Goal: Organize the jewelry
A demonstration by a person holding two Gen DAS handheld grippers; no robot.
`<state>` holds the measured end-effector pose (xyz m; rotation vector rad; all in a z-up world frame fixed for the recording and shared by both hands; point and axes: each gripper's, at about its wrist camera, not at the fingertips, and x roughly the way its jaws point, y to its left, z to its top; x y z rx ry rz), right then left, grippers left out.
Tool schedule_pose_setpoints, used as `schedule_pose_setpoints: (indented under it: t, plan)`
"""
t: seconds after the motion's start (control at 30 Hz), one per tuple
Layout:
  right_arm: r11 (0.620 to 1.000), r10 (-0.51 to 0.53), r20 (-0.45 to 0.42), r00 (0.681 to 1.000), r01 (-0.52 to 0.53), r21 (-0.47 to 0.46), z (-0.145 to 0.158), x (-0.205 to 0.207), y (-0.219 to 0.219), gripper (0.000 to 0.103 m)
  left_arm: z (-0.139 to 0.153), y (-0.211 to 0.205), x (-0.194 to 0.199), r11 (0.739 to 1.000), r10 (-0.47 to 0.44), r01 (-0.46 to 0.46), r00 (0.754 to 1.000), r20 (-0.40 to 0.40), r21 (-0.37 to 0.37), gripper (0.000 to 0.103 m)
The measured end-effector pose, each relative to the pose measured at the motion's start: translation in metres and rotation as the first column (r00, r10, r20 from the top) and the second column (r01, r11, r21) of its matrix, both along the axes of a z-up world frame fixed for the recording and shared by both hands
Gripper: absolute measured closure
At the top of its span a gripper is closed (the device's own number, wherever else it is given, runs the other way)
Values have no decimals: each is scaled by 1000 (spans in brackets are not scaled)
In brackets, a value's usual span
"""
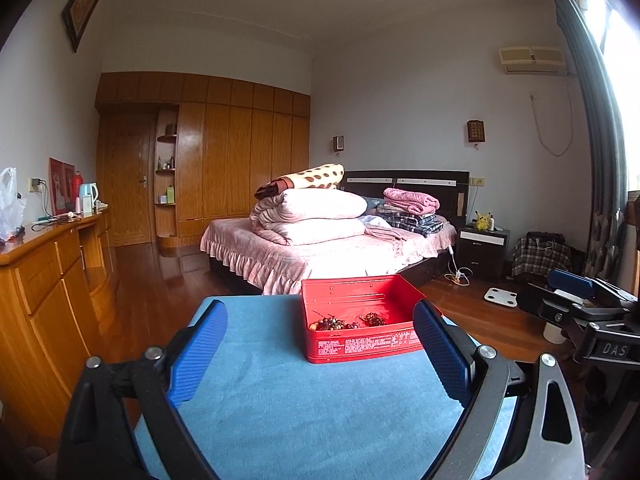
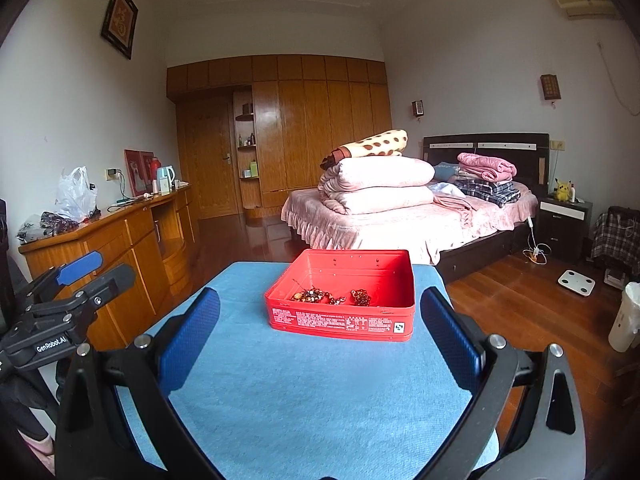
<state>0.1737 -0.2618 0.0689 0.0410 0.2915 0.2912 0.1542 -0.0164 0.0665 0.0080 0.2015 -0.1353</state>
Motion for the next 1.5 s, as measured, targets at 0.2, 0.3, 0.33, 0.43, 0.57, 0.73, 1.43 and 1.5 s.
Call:
schedule_pose_setpoints:
  t: [0.2, 0.3, 0.33, 0.43, 0.57, 0.73, 1.43, 1.5]
  plan:
    - [1000, -1, 4, 1000, 1, 1, 1, 0, -2, 6, -1, 2, -2, 1000, -3, 3, 1000, 7, 0, 11]
    - [1000, 0, 3, 1000, 0, 2, 0, 0, -2, 6, -1, 2, -2, 1000, -3, 3, 1000, 7, -1, 11]
    - [1000, 0, 3, 1000, 0, 2, 0, 0, -2, 6, -1, 2, -2, 1000, -2, 2, 1000, 7, -2, 11]
    - [1000, -1, 3, 1000, 1, 4, 0, 0, -2, 6, -1, 1, -2, 1000, -2, 2, 1000, 7, 0, 11]
    - [1000, -2, 1, 1000, 2, 3, 0, 0, -2, 6, -1, 2, -2, 1000, -4, 4, 1000, 6, -1, 11]
    - [1000, -1, 1, 1000, 1, 4, 0, 0, -2, 6, -1, 2, -2, 1000, -3, 3, 1000, 6, -2, 11]
    - [1000, 1, 5, 1000, -1, 1, -2, 1, 3, 6, -1, 2, -2, 1000, -4, 4, 1000, 4, -3, 11]
    - [1000, 1, 6, 1000, -1, 2, -2, 1, 3, 6, -1, 2, -2, 1000, -4, 4, 1000, 5, -3, 11]
